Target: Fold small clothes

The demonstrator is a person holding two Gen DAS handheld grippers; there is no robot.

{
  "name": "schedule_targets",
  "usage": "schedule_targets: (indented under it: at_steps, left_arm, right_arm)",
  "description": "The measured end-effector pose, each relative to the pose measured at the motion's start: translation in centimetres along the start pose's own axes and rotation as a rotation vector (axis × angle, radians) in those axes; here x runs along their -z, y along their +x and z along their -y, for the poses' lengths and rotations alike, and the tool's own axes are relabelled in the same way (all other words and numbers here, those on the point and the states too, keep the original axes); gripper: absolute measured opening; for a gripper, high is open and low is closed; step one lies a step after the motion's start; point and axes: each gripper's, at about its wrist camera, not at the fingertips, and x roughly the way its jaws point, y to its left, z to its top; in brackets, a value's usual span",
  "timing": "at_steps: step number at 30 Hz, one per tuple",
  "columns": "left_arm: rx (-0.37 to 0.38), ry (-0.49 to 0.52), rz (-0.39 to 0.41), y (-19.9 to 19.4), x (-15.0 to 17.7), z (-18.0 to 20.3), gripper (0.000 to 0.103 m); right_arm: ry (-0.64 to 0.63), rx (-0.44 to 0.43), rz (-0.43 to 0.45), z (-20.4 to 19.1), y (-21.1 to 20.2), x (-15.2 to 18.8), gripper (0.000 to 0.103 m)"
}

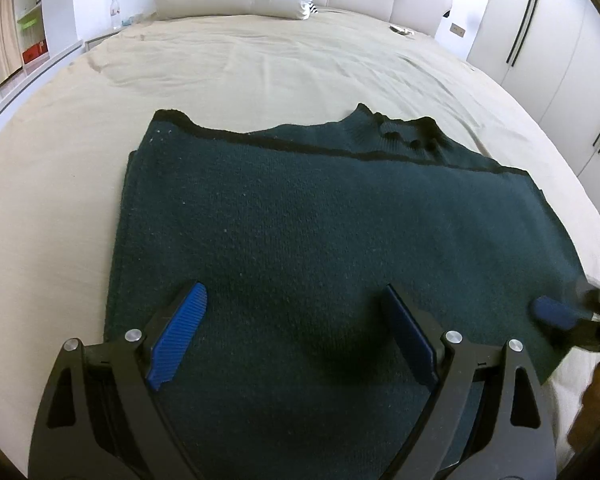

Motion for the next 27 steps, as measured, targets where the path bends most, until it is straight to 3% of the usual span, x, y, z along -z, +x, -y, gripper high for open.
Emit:
schedule_targets:
  at_steps: [2,4,9,12,13,15,18,20,21,23,24,27]
  left_arm:
    - [0.001,0.005,0.001,-0.2,0.1,0.0,0.090]
    - [0.001,0.005,0.002,-0.4,0.4,-0.1,0.090]
    - [-0.008,-0.004,0.010,-2.0,1.6,-1.0,0.090]
    - [-0.058,-0.019,0.027,-3.7,2.1,-1.0,0.090]
    - [-0.061,-0.024,0.034,-4.5,2.1,-0.6,0.090]
    - [0.000,-0.027,0.069,-6.2,1.9,1.0,0.090]
    - [0.155,0.030,0.094,-7.4,1.8,5.4,0.090]
    - [0.258,0.029,0.039,-6.1,1.9,7.6,0.090]
    - [0.271,0.020,0.007,-5.0,2.2,8.4,0.090]
    - [0.221,0.008,-0.053,-2.7,3.0,8.6,0.090]
    - [0.212,-0.035,-0.087,-1.6,3.7,7.7,0.086]
    - [0.241,-0.079,-0.060,-2.4,4.6,5.5,0.081]
  right_arm:
    - [0.044,-0.022,-0.001,1.7,-0.5,0.2,0.041]
    - [0.081,-0.035,0.029,3.0,-1.9,0.5,0.038]
    - [0.133,0.038,0.204,6.2,-8.6,0.5,0.037]
    - [0.168,0.106,0.293,7.2,-11.9,0.5,0.036]
    - [0.172,0.152,0.317,6.9,-12.9,0.9,0.042]
    - [0.150,0.191,0.341,5.5,-13.7,1.8,0.052]
    - [0.093,0.087,0.295,2.6,-12.3,2.9,0.054]
    - [0.060,0.012,0.235,0.5,-9.7,3.4,0.054]
    - [0.055,-0.034,0.208,-0.3,-8.3,3.5,0.054]
    - [0.082,-0.101,0.145,-0.8,-5.2,3.9,0.056]
    - [0.095,-0.107,0.117,-0.7,-3.8,3.8,0.056]
    - [0.161,-0.048,0.076,2.2,-1.9,3.6,0.055]
